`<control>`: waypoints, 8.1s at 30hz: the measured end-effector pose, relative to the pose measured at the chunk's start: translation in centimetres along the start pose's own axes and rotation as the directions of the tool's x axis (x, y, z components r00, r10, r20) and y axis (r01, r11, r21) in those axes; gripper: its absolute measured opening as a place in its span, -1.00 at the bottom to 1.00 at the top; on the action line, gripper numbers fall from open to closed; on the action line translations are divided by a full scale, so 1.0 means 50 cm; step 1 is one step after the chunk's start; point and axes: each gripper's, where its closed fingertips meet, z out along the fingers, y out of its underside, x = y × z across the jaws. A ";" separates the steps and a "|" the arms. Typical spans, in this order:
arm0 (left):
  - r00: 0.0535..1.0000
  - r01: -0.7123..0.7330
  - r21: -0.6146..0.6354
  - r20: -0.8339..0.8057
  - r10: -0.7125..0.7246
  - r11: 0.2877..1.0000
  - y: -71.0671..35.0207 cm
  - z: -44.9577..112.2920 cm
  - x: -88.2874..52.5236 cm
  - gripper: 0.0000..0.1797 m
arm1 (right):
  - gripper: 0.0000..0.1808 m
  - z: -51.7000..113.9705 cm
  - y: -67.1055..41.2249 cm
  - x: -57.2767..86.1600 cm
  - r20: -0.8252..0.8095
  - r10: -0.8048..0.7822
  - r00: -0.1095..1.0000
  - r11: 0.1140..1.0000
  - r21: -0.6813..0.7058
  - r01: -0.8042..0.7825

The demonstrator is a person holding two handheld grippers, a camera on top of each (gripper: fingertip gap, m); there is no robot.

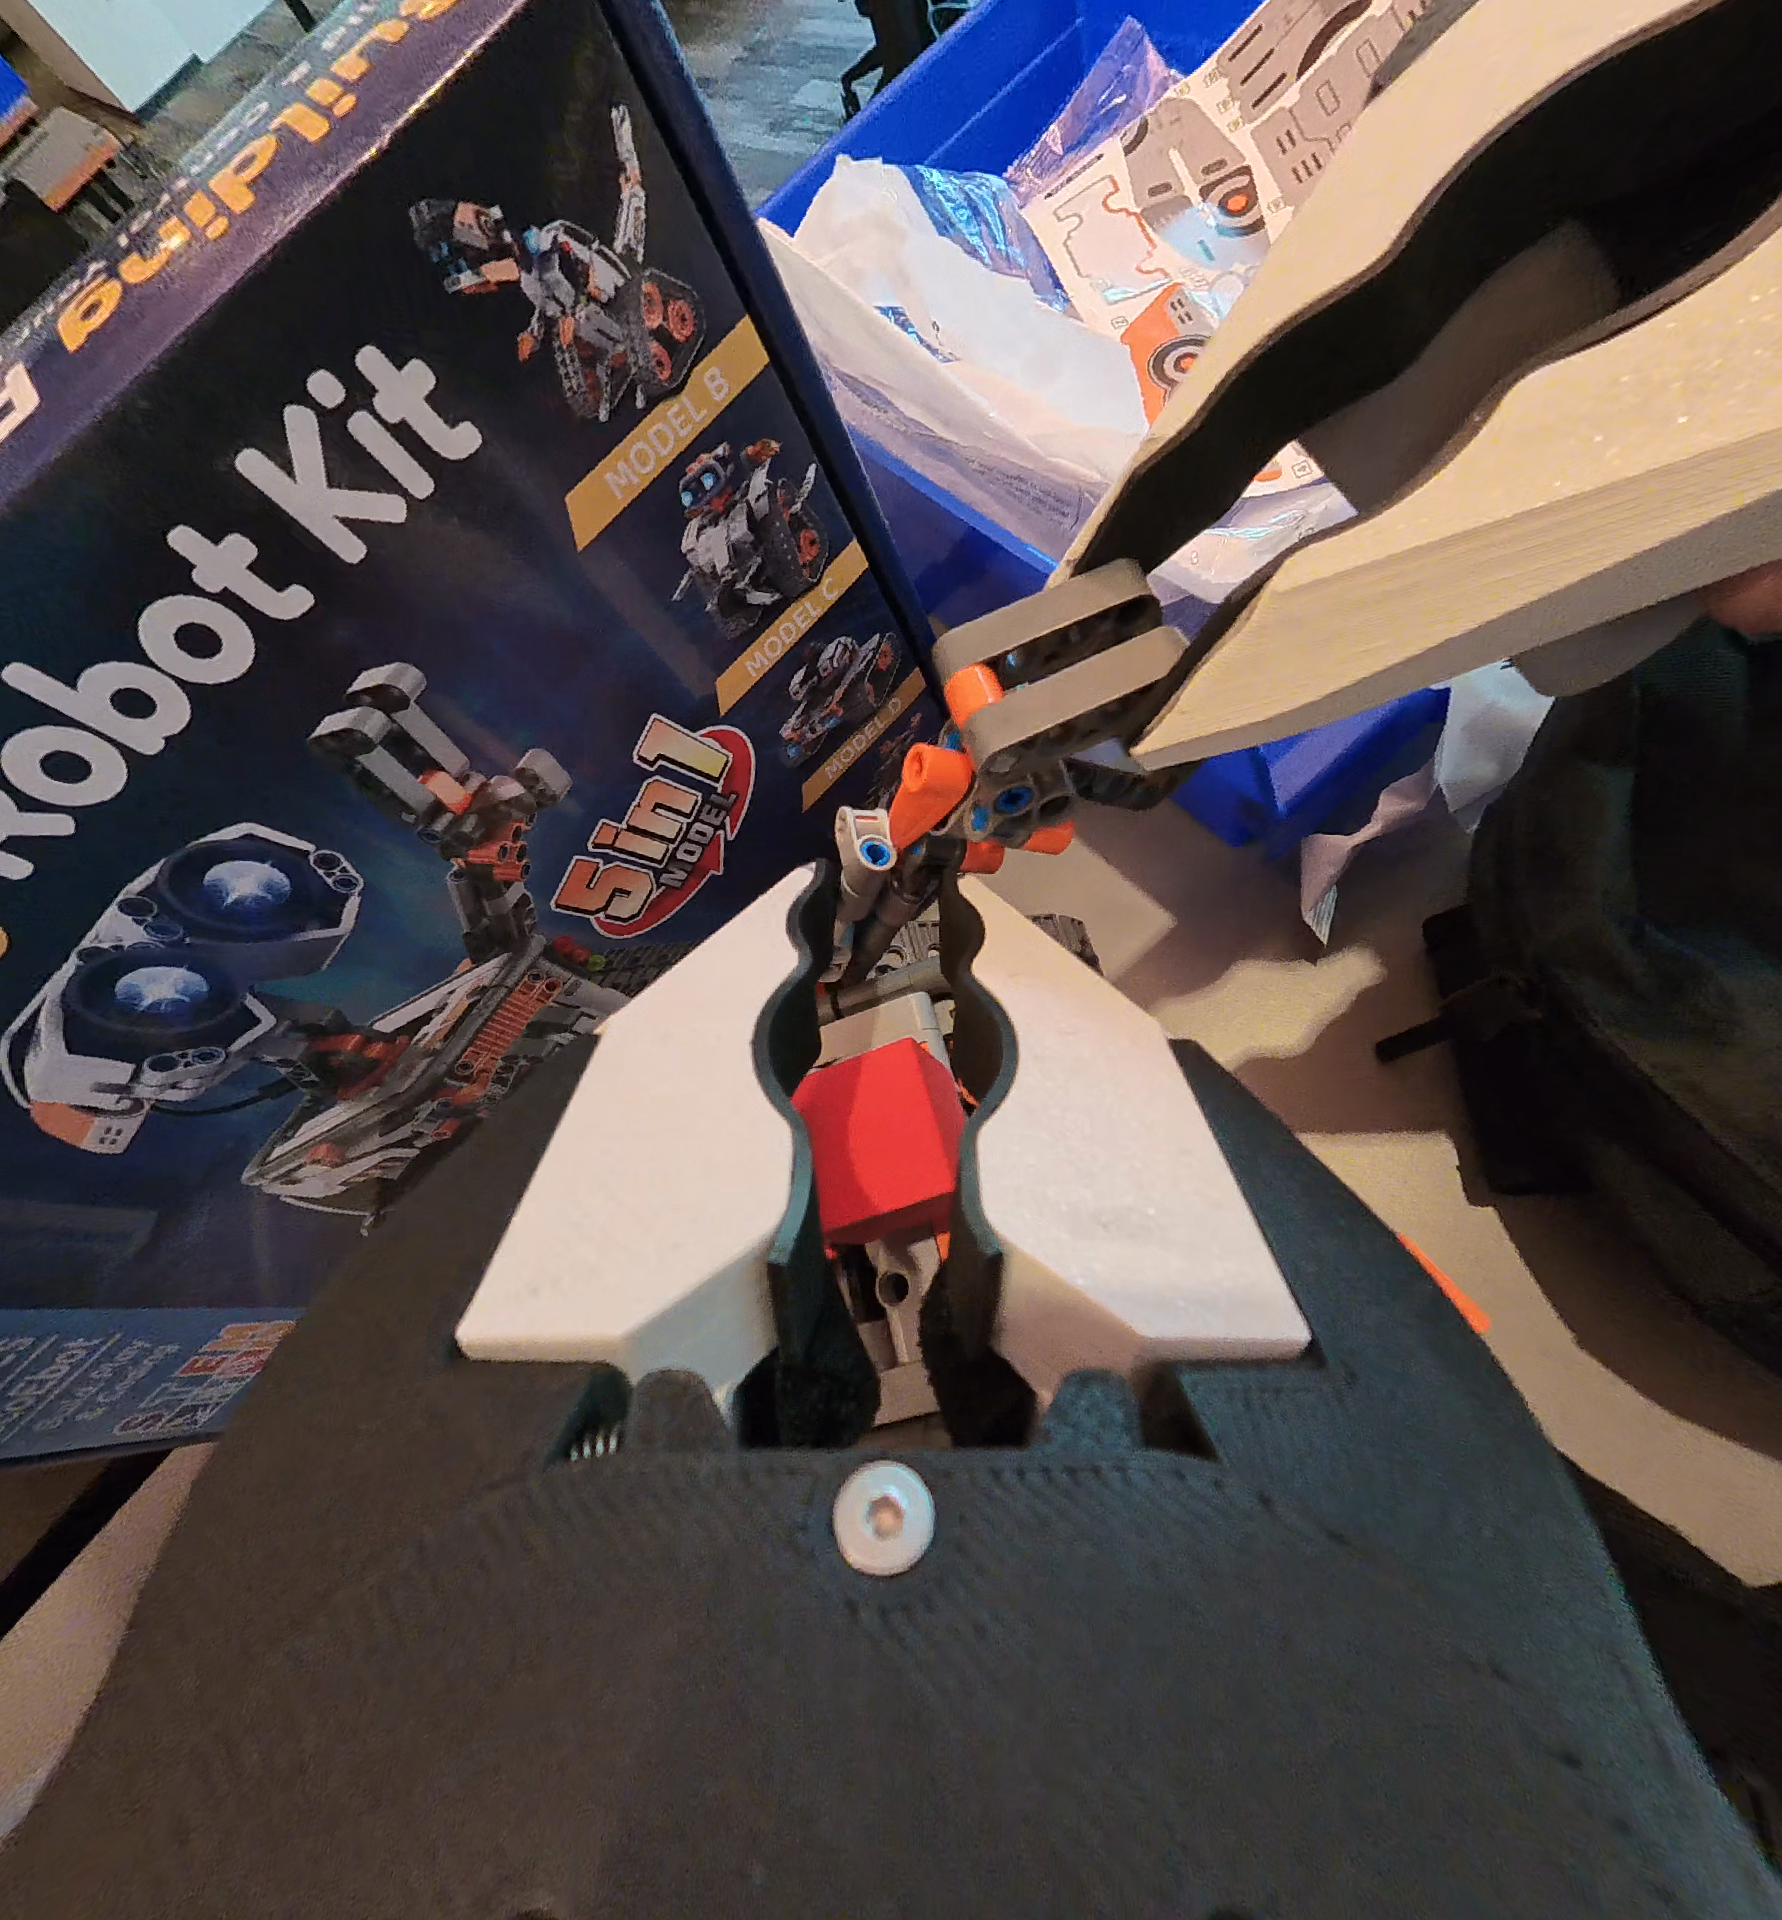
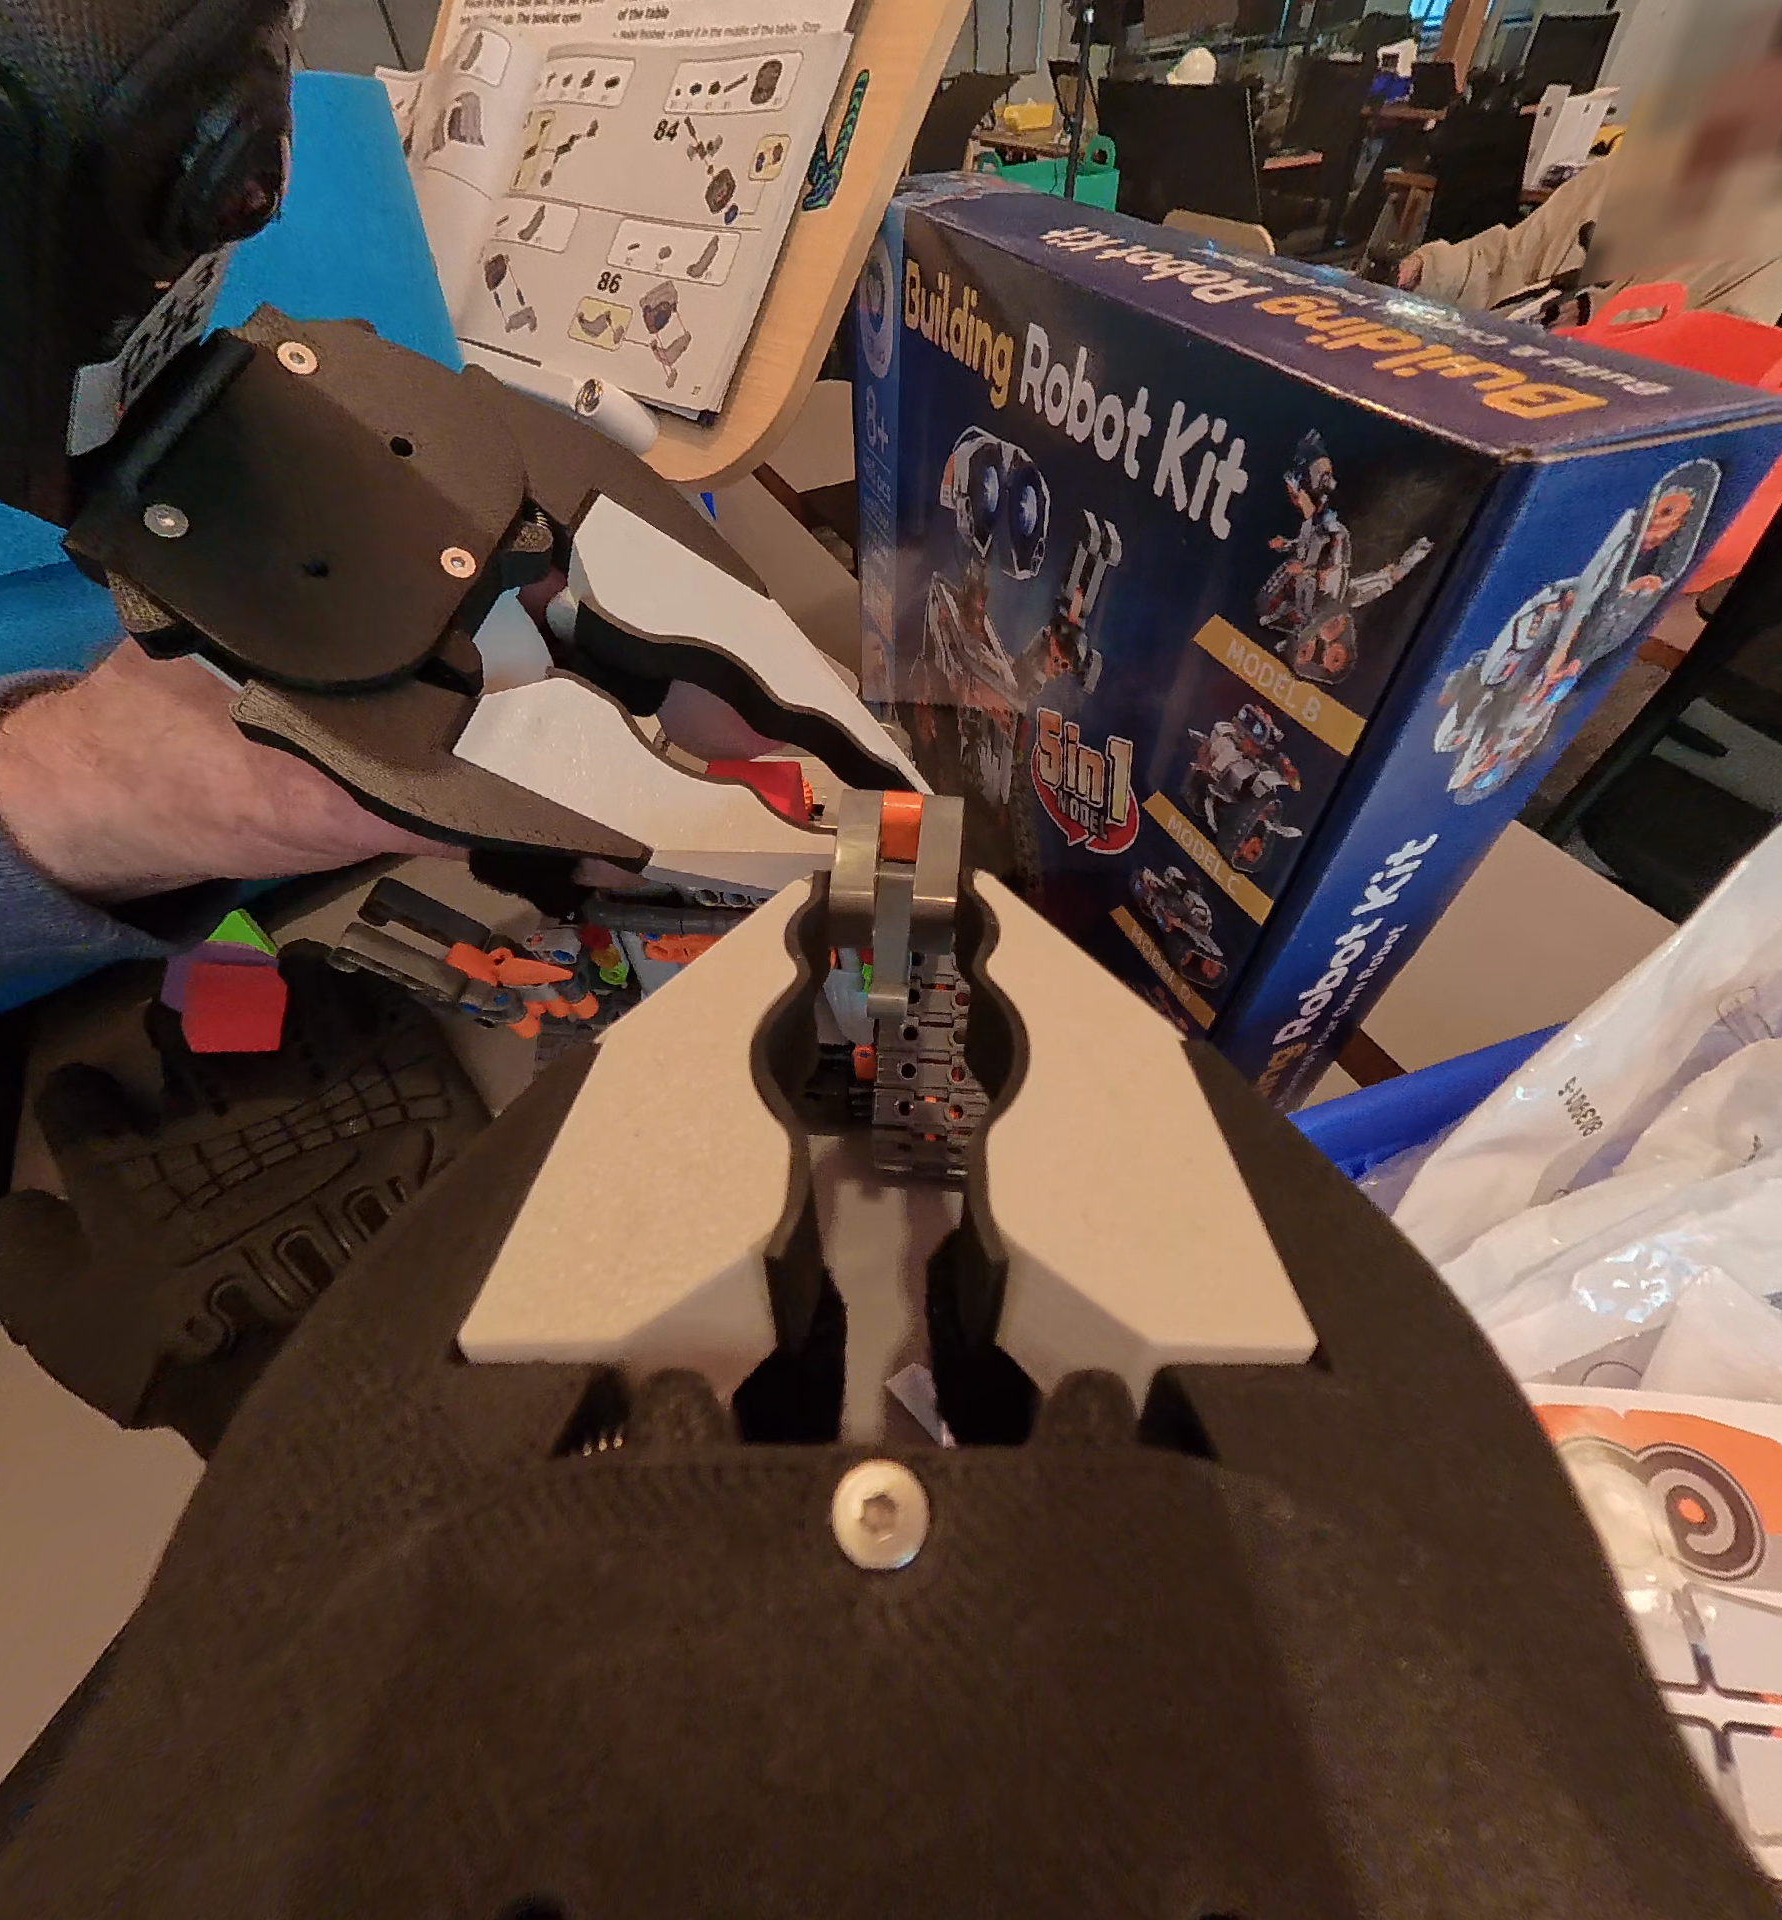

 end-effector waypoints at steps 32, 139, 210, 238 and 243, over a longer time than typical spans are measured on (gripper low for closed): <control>0.978 0.024 0.135 0.204 -0.051 0.991 0.104 -0.209 0.108 -0.51 | -0.46 0.129 0.008 -0.099 0.043 -0.342 0.939 0.827 -0.462 0.322; 0.943 -0.062 0.264 -0.302 0.143 0.962 0.081 -0.229 0.430 -0.66 | -0.53 -0.079 -0.032 -0.104 0.160 -0.163 0.973 0.784 -0.578 0.227; 0.996 0.090 0.305 -0.031 -0.085 0.948 0.163 -0.261 0.272 -0.60 | -0.70 -0.060 -0.108 -0.022 -0.040 -0.074 0.996 0.820 -0.570 0.038; 0.914 0.370 0.235 0.079 -0.397 0.899 0.168 -0.197 0.124 -0.44 | -0.45 -0.131 0.214 -0.163 0.189 0.042 0.981 0.626 -0.770 0.122; 0.912 0.383 0.218 0.064 -0.404 0.898 0.161 -0.173 0.118 -0.71 | -0.41 -0.103 0.129 -0.063 0.030 0.004 1.000 0.781 -0.624 0.015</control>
